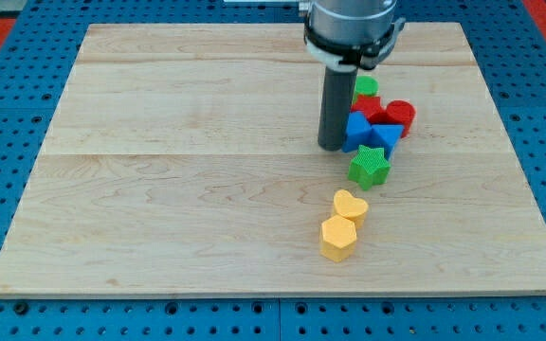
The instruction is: Push the blue cube towards top right
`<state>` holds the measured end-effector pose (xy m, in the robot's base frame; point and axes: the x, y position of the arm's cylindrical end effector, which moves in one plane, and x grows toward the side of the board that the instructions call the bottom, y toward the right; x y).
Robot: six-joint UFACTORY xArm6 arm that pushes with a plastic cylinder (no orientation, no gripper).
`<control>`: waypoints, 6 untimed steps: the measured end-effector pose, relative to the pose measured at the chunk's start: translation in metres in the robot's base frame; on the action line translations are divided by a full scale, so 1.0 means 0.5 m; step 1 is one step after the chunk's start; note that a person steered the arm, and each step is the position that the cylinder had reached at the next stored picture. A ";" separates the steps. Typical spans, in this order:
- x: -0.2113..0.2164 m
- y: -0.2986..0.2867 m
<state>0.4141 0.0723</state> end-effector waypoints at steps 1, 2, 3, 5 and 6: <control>-0.018 -0.001; -0.020 -0.086; 0.051 -0.100; 0.225 -0.116; 0.292 -0.121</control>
